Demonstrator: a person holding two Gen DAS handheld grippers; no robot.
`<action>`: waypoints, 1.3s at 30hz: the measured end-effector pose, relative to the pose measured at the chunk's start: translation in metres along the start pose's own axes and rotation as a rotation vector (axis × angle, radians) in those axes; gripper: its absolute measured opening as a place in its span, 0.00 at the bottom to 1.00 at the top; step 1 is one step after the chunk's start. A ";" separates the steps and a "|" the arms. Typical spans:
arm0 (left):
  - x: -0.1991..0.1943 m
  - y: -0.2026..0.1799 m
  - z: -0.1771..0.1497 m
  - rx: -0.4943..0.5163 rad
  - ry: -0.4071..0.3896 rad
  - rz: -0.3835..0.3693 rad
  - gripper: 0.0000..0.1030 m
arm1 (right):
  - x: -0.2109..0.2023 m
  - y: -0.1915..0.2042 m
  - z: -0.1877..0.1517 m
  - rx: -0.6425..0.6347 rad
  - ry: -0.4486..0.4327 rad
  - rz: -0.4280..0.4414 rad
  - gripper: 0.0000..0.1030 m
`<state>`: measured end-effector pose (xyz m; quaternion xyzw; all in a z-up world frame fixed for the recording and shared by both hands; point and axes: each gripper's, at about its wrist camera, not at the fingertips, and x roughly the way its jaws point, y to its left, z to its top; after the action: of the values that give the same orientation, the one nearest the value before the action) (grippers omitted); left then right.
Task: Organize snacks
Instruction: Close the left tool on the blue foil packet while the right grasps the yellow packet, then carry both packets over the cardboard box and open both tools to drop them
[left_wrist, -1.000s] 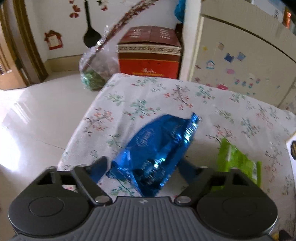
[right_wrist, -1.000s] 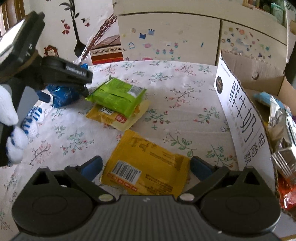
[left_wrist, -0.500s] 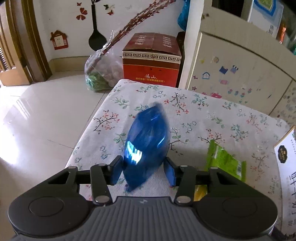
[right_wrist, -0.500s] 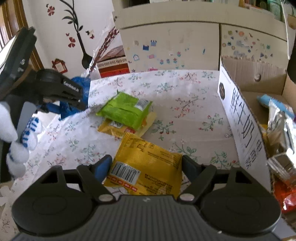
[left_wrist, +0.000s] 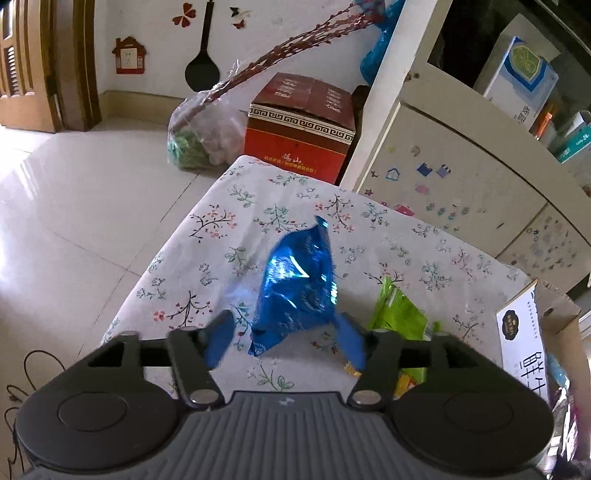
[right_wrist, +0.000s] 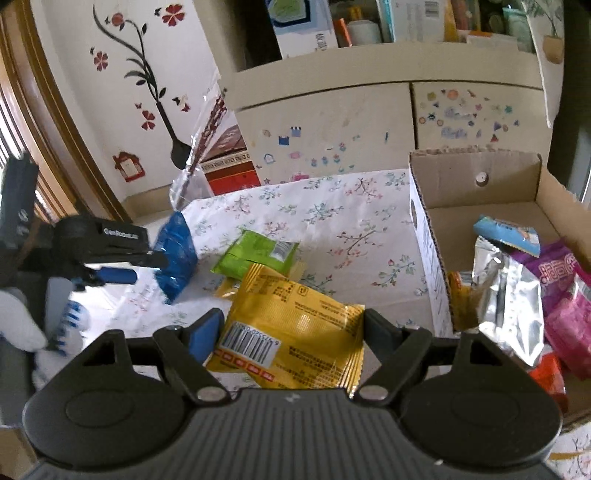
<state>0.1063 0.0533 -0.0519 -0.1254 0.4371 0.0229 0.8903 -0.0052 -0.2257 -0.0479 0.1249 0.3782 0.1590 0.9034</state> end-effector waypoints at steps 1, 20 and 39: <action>0.003 -0.001 0.000 0.008 -0.001 0.014 0.71 | -0.003 0.000 0.004 -0.001 -0.002 0.009 0.79; 0.067 -0.023 0.001 0.155 -0.019 0.092 0.54 | -0.008 -0.015 0.036 0.090 0.006 0.109 0.79; -0.014 -0.038 0.001 0.076 -0.074 0.068 0.50 | -0.029 -0.011 0.050 0.048 -0.080 0.074 0.79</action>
<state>0.1047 0.0177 -0.0327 -0.0755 0.4087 0.0412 0.9086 0.0140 -0.2516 0.0011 0.1665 0.3407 0.1782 0.9080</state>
